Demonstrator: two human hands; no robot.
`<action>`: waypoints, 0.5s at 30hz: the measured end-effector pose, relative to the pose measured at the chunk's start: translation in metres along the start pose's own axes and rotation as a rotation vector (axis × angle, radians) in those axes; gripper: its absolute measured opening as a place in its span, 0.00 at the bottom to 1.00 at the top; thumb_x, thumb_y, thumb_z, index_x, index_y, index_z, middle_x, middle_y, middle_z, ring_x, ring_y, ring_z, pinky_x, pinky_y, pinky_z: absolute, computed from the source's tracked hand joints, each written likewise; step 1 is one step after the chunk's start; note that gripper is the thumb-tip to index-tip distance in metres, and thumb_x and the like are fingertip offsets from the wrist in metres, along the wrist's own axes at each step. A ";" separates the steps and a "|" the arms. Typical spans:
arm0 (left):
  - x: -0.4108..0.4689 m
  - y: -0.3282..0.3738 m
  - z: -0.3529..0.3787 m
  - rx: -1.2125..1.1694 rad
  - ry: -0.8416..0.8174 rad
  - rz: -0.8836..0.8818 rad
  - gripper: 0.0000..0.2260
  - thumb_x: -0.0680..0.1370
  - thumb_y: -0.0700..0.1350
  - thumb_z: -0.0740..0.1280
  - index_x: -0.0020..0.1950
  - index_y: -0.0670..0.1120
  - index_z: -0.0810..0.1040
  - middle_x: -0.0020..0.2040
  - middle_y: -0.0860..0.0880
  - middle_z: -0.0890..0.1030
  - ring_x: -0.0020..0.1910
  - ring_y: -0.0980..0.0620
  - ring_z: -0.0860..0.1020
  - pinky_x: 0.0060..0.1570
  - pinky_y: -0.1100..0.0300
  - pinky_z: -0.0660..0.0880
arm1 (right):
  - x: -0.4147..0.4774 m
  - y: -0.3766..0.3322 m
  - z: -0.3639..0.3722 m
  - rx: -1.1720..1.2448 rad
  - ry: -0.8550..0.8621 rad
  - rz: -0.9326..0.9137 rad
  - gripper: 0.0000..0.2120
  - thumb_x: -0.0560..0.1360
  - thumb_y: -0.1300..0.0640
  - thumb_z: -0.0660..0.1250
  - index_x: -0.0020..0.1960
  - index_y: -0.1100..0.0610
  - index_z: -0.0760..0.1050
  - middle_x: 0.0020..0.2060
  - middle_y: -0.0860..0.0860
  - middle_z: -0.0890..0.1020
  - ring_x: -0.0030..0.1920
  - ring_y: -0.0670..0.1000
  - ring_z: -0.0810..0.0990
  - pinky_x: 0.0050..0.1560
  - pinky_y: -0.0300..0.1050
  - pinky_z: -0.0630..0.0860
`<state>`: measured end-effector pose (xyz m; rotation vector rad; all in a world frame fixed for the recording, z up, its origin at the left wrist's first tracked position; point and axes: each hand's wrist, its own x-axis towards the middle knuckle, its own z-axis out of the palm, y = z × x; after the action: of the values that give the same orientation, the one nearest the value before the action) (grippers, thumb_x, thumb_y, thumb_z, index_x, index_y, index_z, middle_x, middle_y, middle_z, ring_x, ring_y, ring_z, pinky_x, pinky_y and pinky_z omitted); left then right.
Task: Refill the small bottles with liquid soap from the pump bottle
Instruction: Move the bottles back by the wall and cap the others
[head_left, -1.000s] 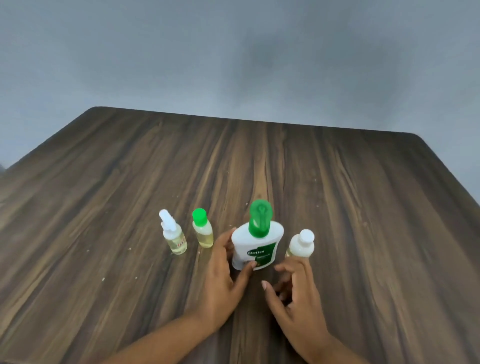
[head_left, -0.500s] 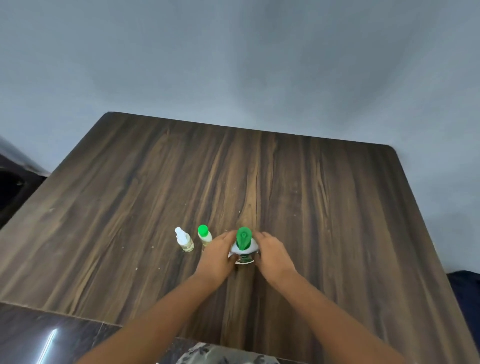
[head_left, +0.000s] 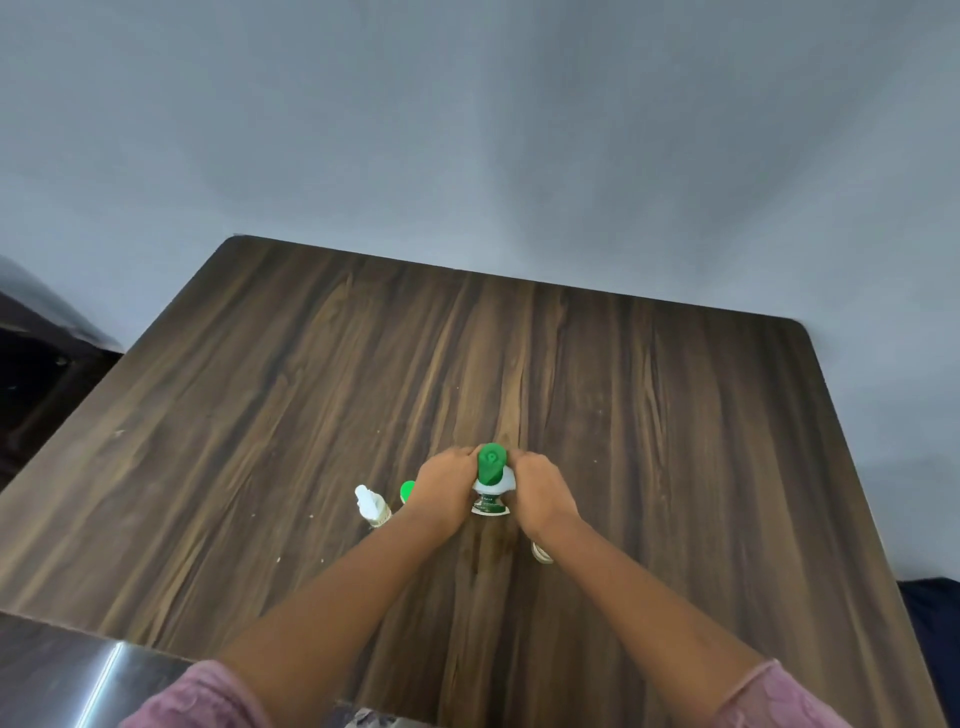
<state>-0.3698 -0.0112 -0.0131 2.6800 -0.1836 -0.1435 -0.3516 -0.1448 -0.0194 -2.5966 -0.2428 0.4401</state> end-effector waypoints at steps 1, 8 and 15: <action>0.008 -0.002 -0.003 0.043 -0.001 -0.001 0.12 0.74 0.41 0.63 0.57 0.42 0.74 0.53 0.44 0.79 0.53 0.44 0.76 0.47 0.55 0.68 | 0.007 0.000 -0.001 0.020 0.009 0.005 0.09 0.70 0.61 0.63 0.49 0.57 0.77 0.43 0.55 0.82 0.44 0.56 0.81 0.44 0.49 0.78; 0.068 -0.036 -0.014 0.018 0.042 0.078 0.13 0.71 0.40 0.66 0.55 0.43 0.75 0.50 0.45 0.80 0.50 0.44 0.75 0.41 0.57 0.65 | 0.064 -0.006 -0.008 0.159 0.110 0.039 0.08 0.71 0.62 0.63 0.49 0.58 0.77 0.44 0.53 0.82 0.44 0.51 0.80 0.46 0.50 0.78; 0.138 -0.075 -0.022 -0.216 0.074 0.080 0.13 0.69 0.38 0.68 0.52 0.44 0.76 0.46 0.50 0.79 0.47 0.48 0.75 0.43 0.61 0.66 | 0.137 -0.020 -0.023 0.170 0.144 0.042 0.05 0.70 0.64 0.62 0.45 0.60 0.75 0.42 0.56 0.80 0.43 0.56 0.78 0.42 0.47 0.71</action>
<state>-0.2233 0.0445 -0.0361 2.4541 -0.2376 -0.0367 -0.2177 -0.1037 -0.0268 -2.4561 -0.0972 0.2737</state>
